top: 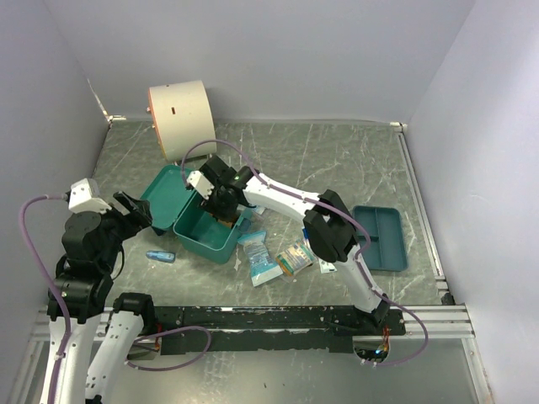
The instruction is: Organize the medicine kit
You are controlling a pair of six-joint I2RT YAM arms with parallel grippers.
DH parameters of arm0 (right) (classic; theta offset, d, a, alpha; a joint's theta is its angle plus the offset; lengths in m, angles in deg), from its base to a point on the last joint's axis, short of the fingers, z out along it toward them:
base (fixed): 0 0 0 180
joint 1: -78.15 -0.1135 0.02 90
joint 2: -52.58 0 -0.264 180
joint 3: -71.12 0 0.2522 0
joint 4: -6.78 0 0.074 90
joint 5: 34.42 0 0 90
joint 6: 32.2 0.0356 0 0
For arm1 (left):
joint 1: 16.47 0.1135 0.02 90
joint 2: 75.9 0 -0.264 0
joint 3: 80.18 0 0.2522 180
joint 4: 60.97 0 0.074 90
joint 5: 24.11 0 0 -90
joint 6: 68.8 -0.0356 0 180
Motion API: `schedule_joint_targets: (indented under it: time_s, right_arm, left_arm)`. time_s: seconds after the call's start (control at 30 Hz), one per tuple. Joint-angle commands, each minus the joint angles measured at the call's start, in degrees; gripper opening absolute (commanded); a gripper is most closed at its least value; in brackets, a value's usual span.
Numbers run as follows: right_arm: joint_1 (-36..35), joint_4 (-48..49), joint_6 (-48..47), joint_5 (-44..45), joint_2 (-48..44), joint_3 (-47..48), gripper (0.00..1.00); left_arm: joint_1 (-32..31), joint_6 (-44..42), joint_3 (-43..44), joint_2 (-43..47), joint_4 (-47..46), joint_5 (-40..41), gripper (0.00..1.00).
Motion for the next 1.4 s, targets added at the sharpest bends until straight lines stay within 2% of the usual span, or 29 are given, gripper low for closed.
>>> schedule_joint_targets:
  time_s: [0.0, 0.13, 0.23, 0.37, 0.57, 0.9, 1.37]
  right_arm:
    - [-0.31, 3.04, 1.21, 0.57, -2.30, -1.63, 0.43]
    - [-0.58, 4.24, 2.05, 0.55, -3.68, -2.16, 0.41]
    - [-0.99, 4.41, 2.90, 0.13, -4.23, -0.93, 0.44]
    - [-1.49, 6.38, 4.76, 1.38, -4.05, 0.20, 0.54]
    - [-1.70, 10.48, 4.85, 0.91, -2.81, -2.42, 0.55]
    - [-1.74, 10.33, 1.00, -0.53, -1.62, -5.23, 0.46]
    - [-1.69, 1.01, -3.63, 0.10, -2.20, -5.47, 0.30]
  left_arm:
    - [-0.26, 0.10, 0.33, -0.95, -0.05, 1.15, 0.88]
    - [-0.19, 0.14, 0.21, -1.34, -0.08, 1.18, 0.88]
    - [-0.25, 0.12, 0.22, -1.50, -0.17, 1.04, 0.88]
    - [-0.21, 0.39, 0.11, -1.53, -0.29, 1.24, 0.89]
    - [-0.23, 0.65, -0.35, -1.48, -0.77, 0.91, 0.89]
    - [-0.18, 0.76, -0.36, -1.24, -0.81, 1.16, 0.88]
    - [-0.19, 0.67, -0.46, -0.63, -1.01, 0.93, 0.89]
